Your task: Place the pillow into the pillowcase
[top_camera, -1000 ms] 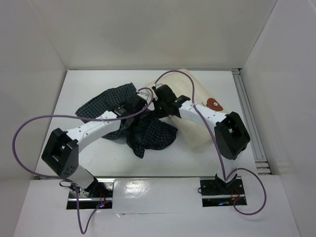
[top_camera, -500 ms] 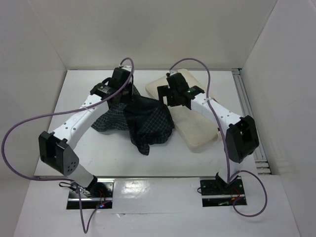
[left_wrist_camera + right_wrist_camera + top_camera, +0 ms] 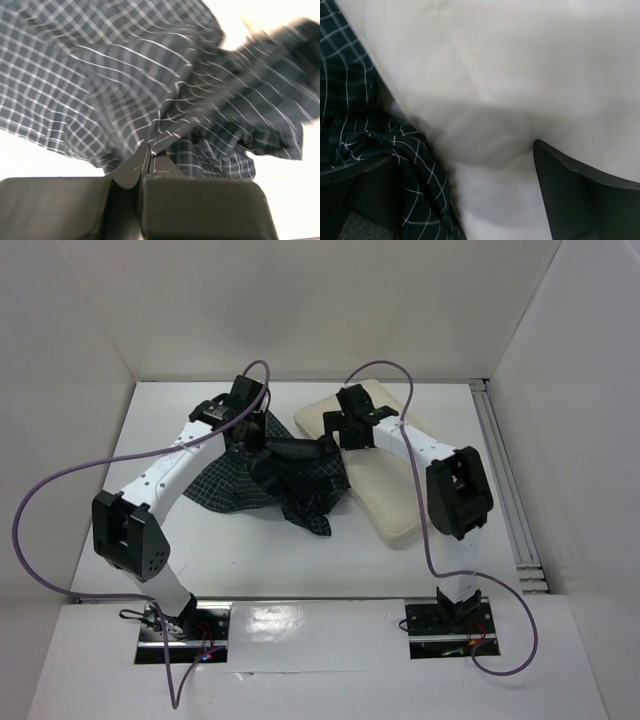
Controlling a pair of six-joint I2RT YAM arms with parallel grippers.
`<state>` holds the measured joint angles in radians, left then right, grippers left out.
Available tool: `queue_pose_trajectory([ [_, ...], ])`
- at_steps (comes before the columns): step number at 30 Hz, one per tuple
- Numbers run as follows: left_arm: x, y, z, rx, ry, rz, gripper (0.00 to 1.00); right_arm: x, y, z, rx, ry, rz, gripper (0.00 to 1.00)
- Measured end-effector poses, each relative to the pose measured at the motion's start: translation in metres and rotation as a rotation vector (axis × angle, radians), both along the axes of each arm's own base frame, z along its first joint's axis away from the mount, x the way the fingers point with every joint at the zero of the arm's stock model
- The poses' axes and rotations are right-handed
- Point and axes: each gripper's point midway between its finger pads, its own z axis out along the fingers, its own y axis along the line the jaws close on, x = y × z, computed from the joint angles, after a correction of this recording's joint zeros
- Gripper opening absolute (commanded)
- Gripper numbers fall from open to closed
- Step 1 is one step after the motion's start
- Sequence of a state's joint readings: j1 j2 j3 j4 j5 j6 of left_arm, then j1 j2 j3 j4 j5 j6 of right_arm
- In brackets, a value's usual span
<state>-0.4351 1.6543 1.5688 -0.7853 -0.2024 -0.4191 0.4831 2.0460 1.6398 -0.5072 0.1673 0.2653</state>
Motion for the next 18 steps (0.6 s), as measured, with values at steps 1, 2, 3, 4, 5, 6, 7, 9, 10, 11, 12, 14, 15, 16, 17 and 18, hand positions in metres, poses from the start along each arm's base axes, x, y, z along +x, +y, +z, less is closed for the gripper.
queue_pose_trajectory([
  [1, 0.002, 0.007, 0.0, 0.002, 0.002, 0.019, 0.0, -0.009, -0.005, 0.007, 0.009, -0.001, 0.002, 1.0],
  [2, 0.004, 0.014, 0.0, 0.002, 0.003, 0.038, 0.0, -0.017, -0.008, 0.014, 0.017, -0.001, 0.005, 1.0],
  [3, 0.007, 0.022, 0.0, 0.002, 0.006, 0.06, 0.0, -0.026, -0.012, 0.023, 0.029, -0.009, 0.01, 1.0],
  [4, 0.008, 0.028, 0.0, 0.002, 0.007, 0.075, 0.0, -0.037, -0.016, 0.033, 0.038, -0.013, 0.014, 1.0],
  [5, 0.01, 0.033, 0.001, 0.002, 0.008, 0.088, 0.0, -0.047, -0.019, 0.044, 0.048, -0.021, 0.018, 1.0],
  [6, 0.011, 0.037, 0.002, 0.002, 0.008, 0.098, 0.0, -0.055, -0.023, 0.058, 0.058, -0.04, 0.02, 1.0],
  [7, 0.013, 0.039, 0.004, 0.001, 0.006, 0.104, 0.0, -0.061, -0.027, 0.073, 0.071, -0.066, 0.019, 1.0],
  [9, 0.019, 0.041, 0.011, -0.007, -0.008, 0.113, 0.0, -0.071, -0.033, 0.1, 0.09, -0.115, 0.014, 1.0],
  [10, 0.022, 0.041, 0.014, -0.013, -0.014, 0.114, 0.0, -0.075, -0.037, 0.112, 0.096, -0.14, 0.009, 1.0],
  [11, 0.027, 0.041, 0.017, -0.021, -0.023, 0.116, 0.0, -0.081, -0.042, 0.122, 0.097, -0.156, 0.004, 1.0],
  [12, 0.03, 0.041, 0.019, -0.026, -0.028, 0.118, 0.0, -0.085, -0.045, 0.128, 0.099, -0.167, -0.001, 1.0],
  [14, 0.035, 0.041, 0.022, -0.038, -0.033, 0.119, 0.0, -0.095, -0.052, 0.127, 0.091, -0.157, -0.017, 1.0],
  [15, 0.036, 0.04, 0.023, -0.045, -0.033, 0.116, 0.0, -0.1, -0.054, 0.123, 0.082, -0.144, -0.023, 1.0],
  [16, 0.037, 0.039, 0.024, -0.053, -0.032, 0.111, 0.0, -0.105, -0.056, 0.116, 0.068, -0.128, -0.034, 1.0],
  [17, 0.038, 0.037, 0.025, -0.059, -0.034, 0.107, 0.0, -0.11, -0.06, 0.107, 0.047, -0.112, -0.054, 1.0],
  [18, 0.038, 0.037, 0.025, -0.061, -0.032, 0.103, 0.0, -0.116, -0.062, 0.099, 0.029, -0.09, -0.064, 1.0],
])
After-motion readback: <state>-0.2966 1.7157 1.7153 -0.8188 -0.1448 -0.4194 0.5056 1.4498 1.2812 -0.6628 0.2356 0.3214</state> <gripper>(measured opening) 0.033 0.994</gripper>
